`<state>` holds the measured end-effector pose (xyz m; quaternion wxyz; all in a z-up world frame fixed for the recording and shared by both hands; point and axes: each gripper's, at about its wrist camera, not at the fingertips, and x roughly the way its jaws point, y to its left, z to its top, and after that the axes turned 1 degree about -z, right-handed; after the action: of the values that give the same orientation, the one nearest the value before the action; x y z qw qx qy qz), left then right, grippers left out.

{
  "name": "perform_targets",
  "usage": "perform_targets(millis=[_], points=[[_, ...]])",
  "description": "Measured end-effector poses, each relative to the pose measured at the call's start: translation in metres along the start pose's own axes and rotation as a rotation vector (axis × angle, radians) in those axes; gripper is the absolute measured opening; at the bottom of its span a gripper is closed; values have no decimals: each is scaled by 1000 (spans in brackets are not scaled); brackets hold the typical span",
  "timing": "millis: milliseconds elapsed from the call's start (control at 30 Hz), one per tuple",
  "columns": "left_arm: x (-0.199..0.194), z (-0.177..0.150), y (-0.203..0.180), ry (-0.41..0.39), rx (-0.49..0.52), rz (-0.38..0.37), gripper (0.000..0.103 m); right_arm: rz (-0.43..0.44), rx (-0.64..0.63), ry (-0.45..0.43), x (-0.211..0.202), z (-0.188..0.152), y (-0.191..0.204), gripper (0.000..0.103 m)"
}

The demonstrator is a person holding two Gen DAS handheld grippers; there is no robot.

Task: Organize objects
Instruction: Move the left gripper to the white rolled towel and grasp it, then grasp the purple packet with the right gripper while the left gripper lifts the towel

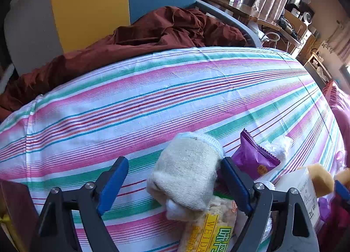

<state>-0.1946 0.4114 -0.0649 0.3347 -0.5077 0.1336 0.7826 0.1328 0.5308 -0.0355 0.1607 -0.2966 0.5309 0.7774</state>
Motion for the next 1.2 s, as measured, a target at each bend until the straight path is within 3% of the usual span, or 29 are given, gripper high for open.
perform_targets(millis=[100,133,300,467,600,767,933,1000,1200], points=[[10,-4,-3,28,2,4,57,-3,1,1,0,0,0,83],[9,-6,-5,9,17,17,55,-5,0,1,0,0,0,83],[-6,-15,-2,-31,17,61,54,-16,-6,-9,0,1,1,83],[-48,-32,-3,-95,16,51,54,-23,12,-10,0,2,-3,83],[-82,-73,-22,-131,54,-4,54,-18,41,-14,-1,3,-8,83],[-100,-139,-58,-113,120,-89,54,-38,40,-3,1,3,-7,83],[-114,-191,-78,-105,228,-104,54,-169,-113,106,10,1,14,83],[-113,-204,-79,-95,248,-104,54,-258,-209,148,8,2,24,83],[-101,-224,-64,-53,210,-117,54,-458,-362,237,3,-2,29,83]])
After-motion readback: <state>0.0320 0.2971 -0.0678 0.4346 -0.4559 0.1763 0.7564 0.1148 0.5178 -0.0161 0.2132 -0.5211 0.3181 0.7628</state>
